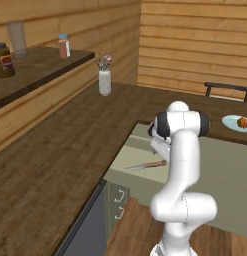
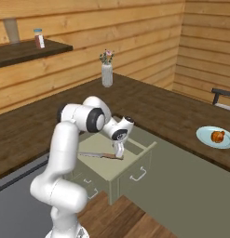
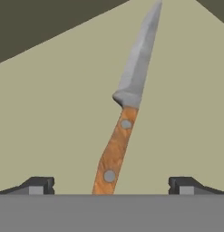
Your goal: Pick up the knife from the drawer and place it on the cutting board. Then place the meat from the plate to the cutting board.
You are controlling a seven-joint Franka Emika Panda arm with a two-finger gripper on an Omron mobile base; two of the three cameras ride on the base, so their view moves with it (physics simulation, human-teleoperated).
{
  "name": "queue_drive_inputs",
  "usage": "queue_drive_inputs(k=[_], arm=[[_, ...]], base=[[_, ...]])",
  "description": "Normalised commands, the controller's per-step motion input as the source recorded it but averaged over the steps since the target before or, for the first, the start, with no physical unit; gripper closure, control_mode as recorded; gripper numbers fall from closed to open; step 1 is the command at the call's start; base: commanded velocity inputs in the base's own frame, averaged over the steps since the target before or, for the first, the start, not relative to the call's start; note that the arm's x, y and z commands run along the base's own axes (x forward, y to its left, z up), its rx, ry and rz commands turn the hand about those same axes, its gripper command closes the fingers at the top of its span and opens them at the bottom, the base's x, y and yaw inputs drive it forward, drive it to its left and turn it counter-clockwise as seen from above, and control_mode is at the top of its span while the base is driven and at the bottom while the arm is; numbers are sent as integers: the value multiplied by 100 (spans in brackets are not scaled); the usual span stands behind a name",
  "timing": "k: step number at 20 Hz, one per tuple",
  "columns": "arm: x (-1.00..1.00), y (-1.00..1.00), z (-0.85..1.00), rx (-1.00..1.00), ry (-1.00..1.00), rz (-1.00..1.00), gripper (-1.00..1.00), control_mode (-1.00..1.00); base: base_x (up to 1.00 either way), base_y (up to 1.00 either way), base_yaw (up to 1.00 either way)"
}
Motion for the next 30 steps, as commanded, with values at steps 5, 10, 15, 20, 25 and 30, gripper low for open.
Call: queue_drive_inputs(k=[5, 10, 15, 20, 25, 30], arm=[[15, 0, -23, 0, 0, 0, -100, -100], [0, 0, -25, 0, 0, 0, -100, -100], [2, 0, -19, 0, 0, 0, -100, -100], [0, 0, -18, 0, 0, 0, -100, -100], [0, 0, -17, 0, 1, 0, -100, -100], [0, 0, -21, 0, 3, 0, -100, -100]], base=[[0, 0, 0], [0, 0, 0], [0, 0, 0], [0, 0, 0], [0, 0, 0], [0, 0, 0]])
